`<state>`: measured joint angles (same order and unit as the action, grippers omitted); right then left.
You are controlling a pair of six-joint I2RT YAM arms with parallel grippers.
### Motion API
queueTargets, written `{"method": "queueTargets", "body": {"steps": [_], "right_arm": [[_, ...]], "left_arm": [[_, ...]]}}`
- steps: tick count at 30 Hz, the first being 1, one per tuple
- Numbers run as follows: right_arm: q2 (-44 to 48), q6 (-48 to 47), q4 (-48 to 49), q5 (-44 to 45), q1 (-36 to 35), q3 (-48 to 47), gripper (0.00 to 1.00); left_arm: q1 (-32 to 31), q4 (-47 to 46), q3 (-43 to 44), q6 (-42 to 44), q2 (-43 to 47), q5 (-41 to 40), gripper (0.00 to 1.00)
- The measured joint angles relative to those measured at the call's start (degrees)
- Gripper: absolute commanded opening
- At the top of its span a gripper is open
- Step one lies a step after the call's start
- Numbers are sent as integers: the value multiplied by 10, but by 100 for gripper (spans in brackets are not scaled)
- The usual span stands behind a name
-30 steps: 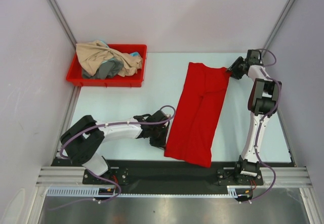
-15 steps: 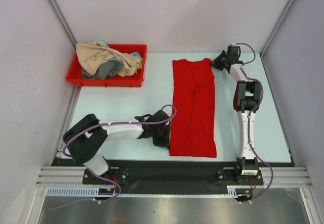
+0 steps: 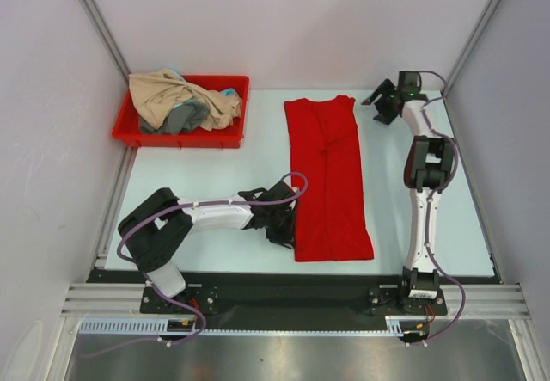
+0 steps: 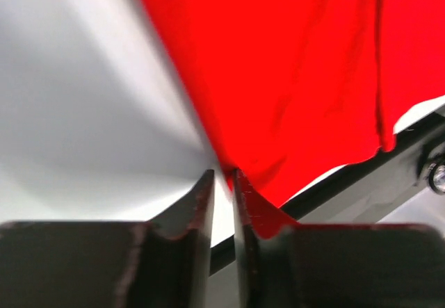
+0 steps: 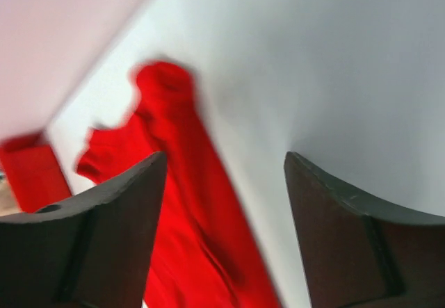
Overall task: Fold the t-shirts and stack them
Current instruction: Fold the tshirt
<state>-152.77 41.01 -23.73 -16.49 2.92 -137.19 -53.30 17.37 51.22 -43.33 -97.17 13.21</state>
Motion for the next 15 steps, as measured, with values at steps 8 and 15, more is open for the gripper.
{"method": "queueTargets", "body": {"steps": [8,15], "right_arm": [[301,-106,-144,12,97,334,82],[641,-144,-175,6,76,663,62]], "left_arm": [[0,59,-23,3,54,-25,46],[0,60,-25,3,75,-7,49]]}}
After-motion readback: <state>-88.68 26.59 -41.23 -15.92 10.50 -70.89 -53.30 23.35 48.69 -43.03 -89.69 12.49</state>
